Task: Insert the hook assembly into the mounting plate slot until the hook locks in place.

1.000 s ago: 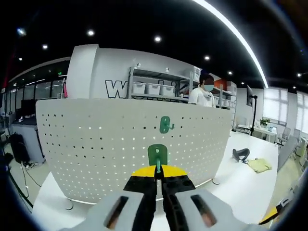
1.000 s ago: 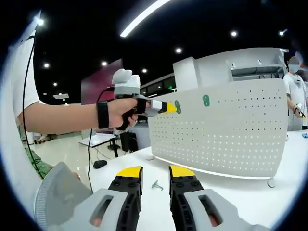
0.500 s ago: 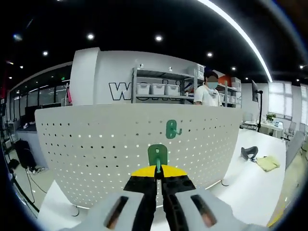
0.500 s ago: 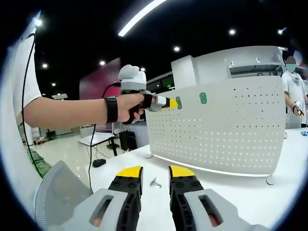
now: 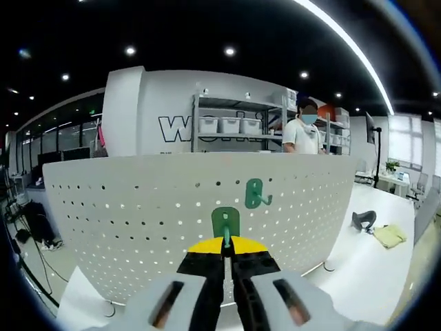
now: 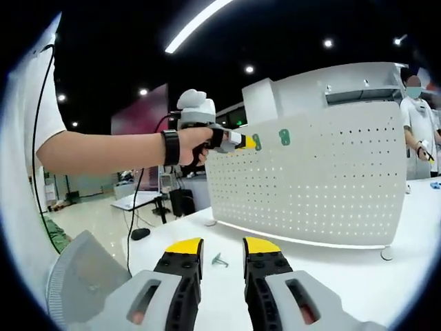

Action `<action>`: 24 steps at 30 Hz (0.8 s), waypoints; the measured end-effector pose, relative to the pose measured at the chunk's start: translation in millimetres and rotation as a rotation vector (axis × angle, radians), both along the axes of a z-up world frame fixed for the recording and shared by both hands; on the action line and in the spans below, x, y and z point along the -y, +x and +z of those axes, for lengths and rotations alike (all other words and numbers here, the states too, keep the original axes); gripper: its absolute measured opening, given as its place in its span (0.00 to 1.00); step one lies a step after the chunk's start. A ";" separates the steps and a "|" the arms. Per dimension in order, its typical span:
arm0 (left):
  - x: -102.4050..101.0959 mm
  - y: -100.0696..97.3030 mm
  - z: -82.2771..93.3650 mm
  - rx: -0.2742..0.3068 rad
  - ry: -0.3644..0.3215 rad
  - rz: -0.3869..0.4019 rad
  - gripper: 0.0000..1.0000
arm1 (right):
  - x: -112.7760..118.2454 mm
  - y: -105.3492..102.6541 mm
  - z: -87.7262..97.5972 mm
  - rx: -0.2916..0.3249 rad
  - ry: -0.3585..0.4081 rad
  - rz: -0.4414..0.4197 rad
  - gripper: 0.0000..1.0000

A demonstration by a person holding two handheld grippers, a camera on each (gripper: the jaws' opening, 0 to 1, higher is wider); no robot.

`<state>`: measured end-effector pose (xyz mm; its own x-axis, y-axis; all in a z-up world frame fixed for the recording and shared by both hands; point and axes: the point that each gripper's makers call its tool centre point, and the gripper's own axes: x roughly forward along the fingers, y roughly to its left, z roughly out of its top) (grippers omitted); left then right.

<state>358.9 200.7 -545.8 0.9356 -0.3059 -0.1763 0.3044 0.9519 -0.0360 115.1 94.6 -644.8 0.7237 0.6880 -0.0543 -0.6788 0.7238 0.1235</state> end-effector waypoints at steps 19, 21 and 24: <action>8.4 29.2 4.8 0.016 0.053 0.020 0.02 | 12.4 3.2 -2.6 -0.007 0.004 -0.011 0.23; 8.1 32.8 3.8 0.007 0.051 0.024 0.02 | 13.5 4.1 -3.5 -0.009 0.003 -0.014 0.23; 8.2 36.8 5.9 0.014 0.052 0.025 0.02 | 14.8 4.7 -6.2 -0.016 -0.007 -0.018 0.23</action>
<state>395.8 192.5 -539.9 0.9454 -0.2728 -0.1785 0.2803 0.9597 0.0177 119.8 79.7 -651.0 0.7346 0.6748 -0.0707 -0.6640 0.7364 0.1294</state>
